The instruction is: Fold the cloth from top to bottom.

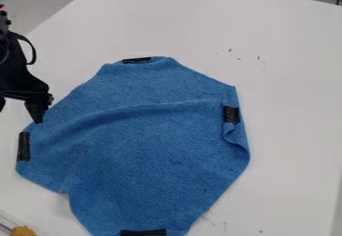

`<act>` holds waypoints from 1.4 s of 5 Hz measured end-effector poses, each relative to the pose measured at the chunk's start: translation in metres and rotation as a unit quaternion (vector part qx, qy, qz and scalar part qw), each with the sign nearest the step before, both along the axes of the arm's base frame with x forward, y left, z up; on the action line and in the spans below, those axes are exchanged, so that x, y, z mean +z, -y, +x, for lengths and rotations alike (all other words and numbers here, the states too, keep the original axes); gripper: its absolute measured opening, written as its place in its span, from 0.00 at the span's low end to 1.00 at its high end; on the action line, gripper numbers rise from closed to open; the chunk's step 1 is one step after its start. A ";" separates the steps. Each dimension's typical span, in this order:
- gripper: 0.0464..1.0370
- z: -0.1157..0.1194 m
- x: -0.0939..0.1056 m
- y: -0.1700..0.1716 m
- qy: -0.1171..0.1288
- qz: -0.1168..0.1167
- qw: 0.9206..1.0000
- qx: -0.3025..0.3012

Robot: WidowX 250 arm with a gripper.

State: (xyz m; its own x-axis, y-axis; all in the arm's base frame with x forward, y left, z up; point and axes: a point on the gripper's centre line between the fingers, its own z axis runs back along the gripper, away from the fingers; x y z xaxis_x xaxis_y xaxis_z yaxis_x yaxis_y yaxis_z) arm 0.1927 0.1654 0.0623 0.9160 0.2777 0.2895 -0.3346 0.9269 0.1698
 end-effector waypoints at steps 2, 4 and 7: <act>0.96 0.010 -0.008 0.009 -0.011 -0.009 1.000 -0.020; 0.96 0.081 -0.010 0.017 -0.008 -0.005 0.993 -0.116; 0.96 0.216 -0.013 0.028 0.045 0.011 0.962 -0.268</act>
State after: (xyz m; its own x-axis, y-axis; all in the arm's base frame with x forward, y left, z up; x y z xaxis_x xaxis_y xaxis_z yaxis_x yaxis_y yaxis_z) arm 0.4082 0.1376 0.0495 0.8967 -0.2352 0.3749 0.1764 0.9669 0.1846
